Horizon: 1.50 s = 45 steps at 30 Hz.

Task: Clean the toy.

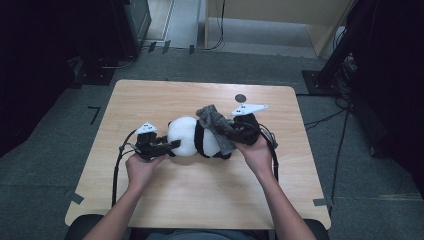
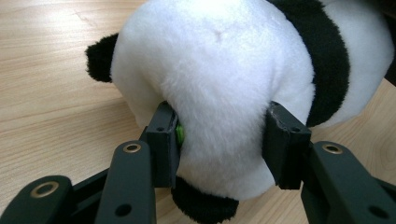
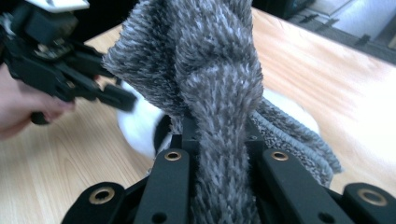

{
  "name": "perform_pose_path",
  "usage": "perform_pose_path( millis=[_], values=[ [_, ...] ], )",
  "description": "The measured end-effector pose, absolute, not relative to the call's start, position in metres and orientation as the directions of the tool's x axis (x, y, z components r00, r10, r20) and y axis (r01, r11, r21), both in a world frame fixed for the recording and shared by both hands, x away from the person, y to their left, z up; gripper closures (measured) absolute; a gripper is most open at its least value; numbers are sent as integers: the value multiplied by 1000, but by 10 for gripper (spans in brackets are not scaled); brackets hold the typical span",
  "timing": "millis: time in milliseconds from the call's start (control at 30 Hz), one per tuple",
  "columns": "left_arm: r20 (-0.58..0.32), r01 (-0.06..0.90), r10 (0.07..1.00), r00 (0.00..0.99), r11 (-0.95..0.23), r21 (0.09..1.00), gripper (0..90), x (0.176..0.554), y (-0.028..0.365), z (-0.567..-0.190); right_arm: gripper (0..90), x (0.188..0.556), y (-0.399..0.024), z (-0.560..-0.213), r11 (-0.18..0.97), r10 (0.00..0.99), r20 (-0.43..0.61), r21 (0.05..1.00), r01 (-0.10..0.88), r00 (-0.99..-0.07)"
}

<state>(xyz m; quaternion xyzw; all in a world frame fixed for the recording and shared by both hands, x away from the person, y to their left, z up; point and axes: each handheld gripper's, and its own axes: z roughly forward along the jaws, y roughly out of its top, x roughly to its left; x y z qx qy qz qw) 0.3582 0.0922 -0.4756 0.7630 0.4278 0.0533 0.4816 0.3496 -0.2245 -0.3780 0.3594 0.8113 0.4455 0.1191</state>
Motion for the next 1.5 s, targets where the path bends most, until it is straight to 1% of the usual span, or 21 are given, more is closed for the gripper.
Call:
perform_pose_path(
  millis=[133,300,567,667,767,900,1000,1200,1333,1500],
  values=[
    [-331,597,703,629,-165,785,519,358,92,-475,797,361,-203,-371,366,676,113,806,465,-728],
    [-324,593,706,629,-166,788,514,357,91,-474,796,375,-169,-372,393,657,105,797,458,-746],
    [-313,585,710,631,-170,793,514,356,90,-473,797,394,-122,-386,420,634,129,771,480,-762],
    [-311,582,709,634,-172,795,514,355,90,-472,796,396,-111,-391,432,624,126,766,475,-771],
    [-315,584,711,629,-165,794,513,355,89,-472,796,396,-102,-399,463,626,114,742,486,-771],
    [-317,588,713,626,-164,792,512,356,89,-472,796,398,-104,-405,448,621,137,746,493,-772],
    [-301,581,713,633,-179,794,512,355,87,-472,796,396,-106,-408,467,614,111,747,473,-782],
    [-301,587,711,635,-191,787,519,355,86,-473,796,391,-115,-411,476,611,108,741,473,-784],
    [-307,591,711,632,-187,785,523,356,87,-473,796,388,-125,-411,486,617,99,733,476,-781],
    [-317,595,705,634,-183,783,525,357,88,-473,796,384,-147,-412,474,630,112,728,495,-768]
  ],
)
